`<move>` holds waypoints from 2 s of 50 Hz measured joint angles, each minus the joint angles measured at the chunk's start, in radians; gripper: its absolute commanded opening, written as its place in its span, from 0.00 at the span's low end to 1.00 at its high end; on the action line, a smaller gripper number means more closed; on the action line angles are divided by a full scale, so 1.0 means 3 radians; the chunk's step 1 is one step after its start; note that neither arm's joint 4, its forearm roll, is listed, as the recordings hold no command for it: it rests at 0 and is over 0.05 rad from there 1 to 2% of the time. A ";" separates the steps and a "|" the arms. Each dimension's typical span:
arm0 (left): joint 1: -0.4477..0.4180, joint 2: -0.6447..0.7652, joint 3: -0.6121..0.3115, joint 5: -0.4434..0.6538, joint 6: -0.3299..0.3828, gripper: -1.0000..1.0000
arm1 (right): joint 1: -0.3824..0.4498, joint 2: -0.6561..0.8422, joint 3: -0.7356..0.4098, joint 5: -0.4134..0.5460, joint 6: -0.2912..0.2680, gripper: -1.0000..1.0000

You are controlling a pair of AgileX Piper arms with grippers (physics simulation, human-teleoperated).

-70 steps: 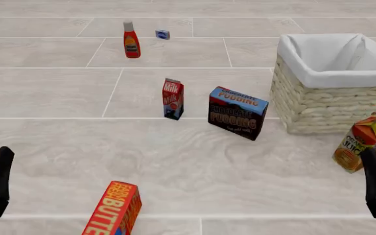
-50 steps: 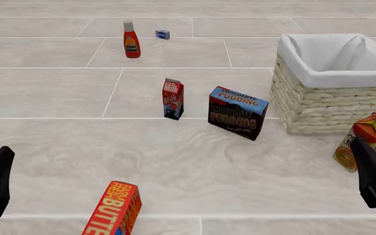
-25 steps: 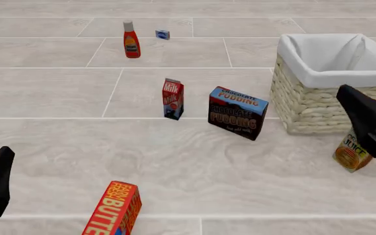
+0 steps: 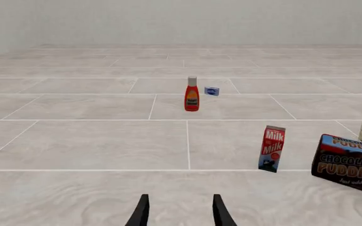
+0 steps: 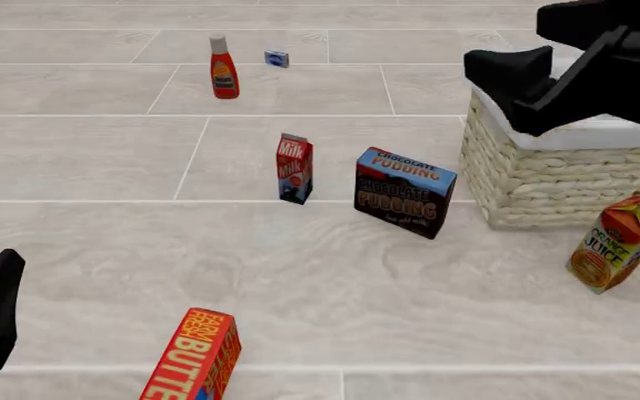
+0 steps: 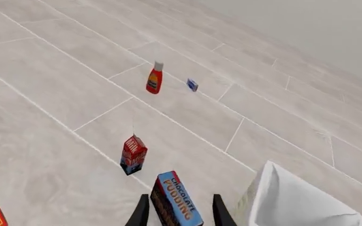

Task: Pick the milk and place it in the basket.

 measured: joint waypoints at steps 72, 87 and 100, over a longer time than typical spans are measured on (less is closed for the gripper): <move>0.0000 0.0000 0.0000 0.0000 0.0000 1.00 | 0.0459 0.3089 -0.2356 0.0290 -0.0145 1.00; 0.0000 0.0000 0.0000 0.0000 0.0000 1.00 | 0.0470 0.3330 -0.2420 0.0178 -0.0083 1.00; 0.0000 0.0000 0.0000 0.0000 0.0000 1.00 | 0.0503 0.3470 -0.2392 0.0050 -0.0024 1.00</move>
